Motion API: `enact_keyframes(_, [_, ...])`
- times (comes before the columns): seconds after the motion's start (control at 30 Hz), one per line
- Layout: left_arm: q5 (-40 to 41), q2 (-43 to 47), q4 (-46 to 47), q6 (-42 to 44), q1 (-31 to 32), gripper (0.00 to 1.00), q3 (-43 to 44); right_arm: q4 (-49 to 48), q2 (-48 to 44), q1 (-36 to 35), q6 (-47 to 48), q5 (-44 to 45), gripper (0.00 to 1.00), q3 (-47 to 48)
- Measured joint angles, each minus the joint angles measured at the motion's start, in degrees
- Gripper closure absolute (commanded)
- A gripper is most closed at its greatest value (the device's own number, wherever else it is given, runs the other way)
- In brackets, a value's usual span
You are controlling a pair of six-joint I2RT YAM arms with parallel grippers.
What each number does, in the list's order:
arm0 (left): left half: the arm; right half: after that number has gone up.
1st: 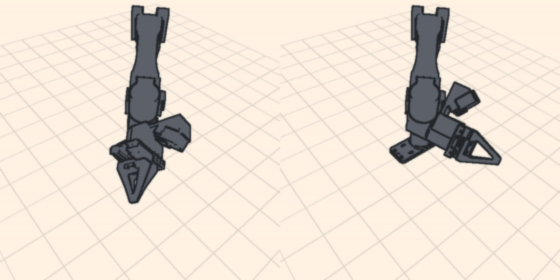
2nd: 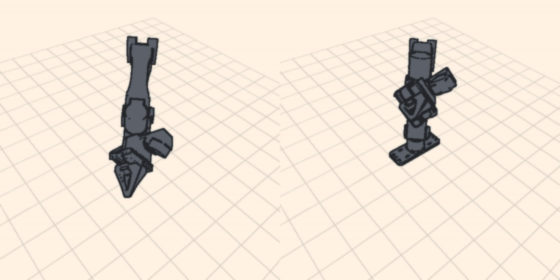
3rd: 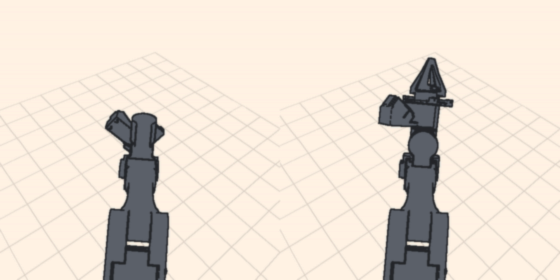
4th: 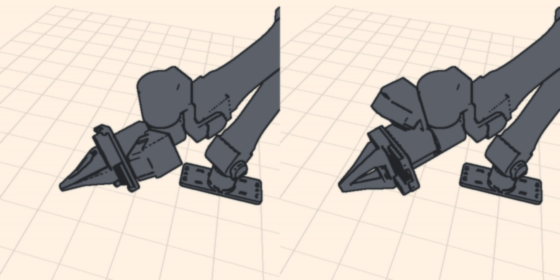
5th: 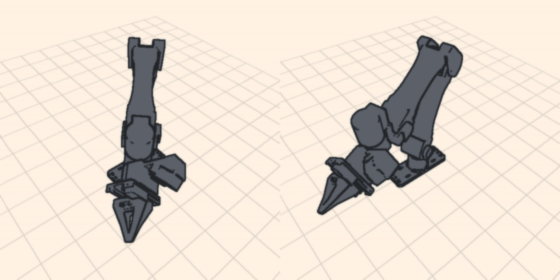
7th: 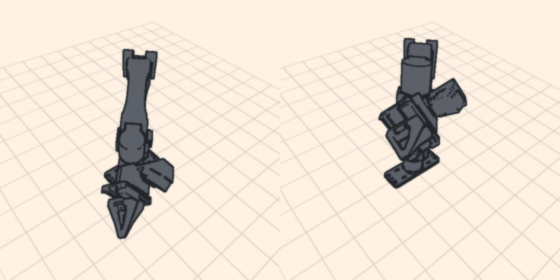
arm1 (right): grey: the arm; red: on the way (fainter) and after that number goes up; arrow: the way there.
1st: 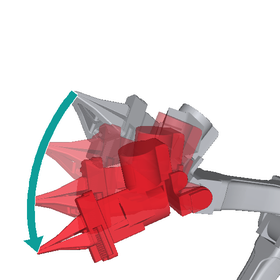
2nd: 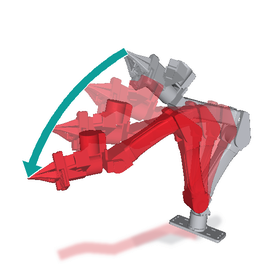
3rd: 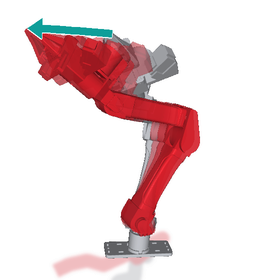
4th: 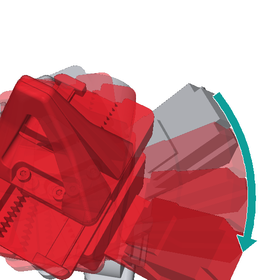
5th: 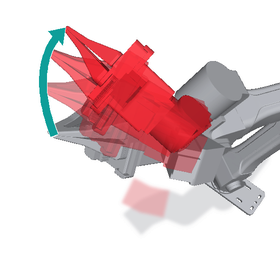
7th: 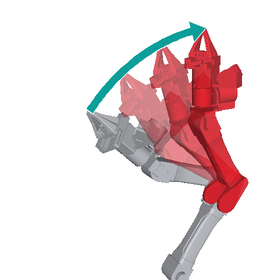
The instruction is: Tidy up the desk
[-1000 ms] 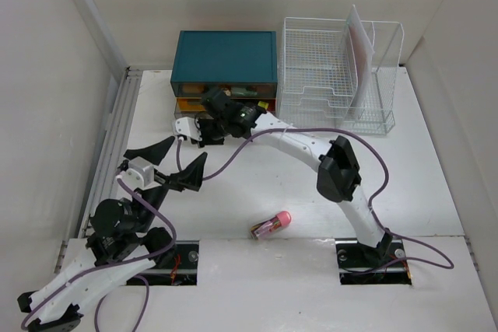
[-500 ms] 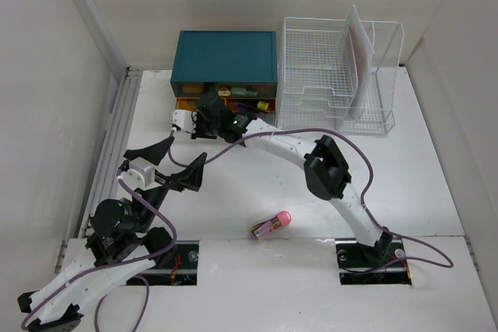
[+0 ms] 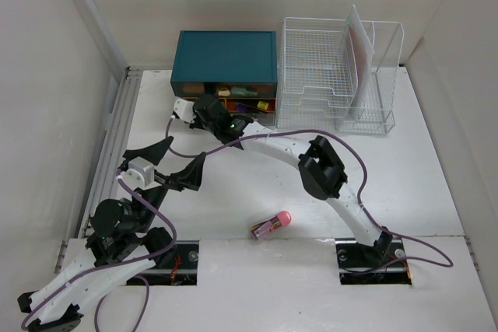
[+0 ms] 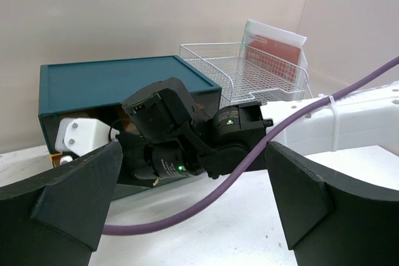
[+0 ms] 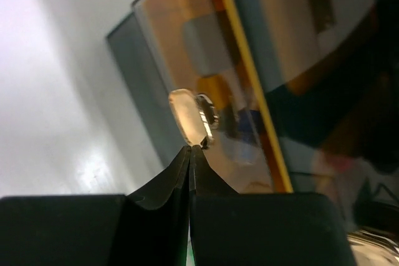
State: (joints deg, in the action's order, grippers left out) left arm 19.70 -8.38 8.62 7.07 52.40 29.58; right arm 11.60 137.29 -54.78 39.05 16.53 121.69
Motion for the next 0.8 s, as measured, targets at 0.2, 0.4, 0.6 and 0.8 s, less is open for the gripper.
enact_keyframes(0.2, [0.0, 0.2, 0.0, 0.0, 0.0, 0.01, 0.0, -4.5, 0.1, 0.1, -0.4, 5.9, 0.97, 0.0])
enact_keyframes(0.4, [0.0, 0.7, 0.0, 0.0, 0.0, 0.01, 0.0, -7.3, 1.2, 0.3, -1.0, 10.3, 0.97, 0.0])
enact_keyframes(0.6, [0.0, 0.7, 0.0, 0.0, 0.0, 0.01, 0.0, -7.3, 2.0, 0.3, -1.2, 11.2, 0.97, 0.0])
enact_keyframes(0.8, [0.0, 0.8, 0.0, 0.0, 0.0, 0.01, 0.0, -9.5, -1.1, 0.4, -1.6, 5.2, 0.97, -7.3])
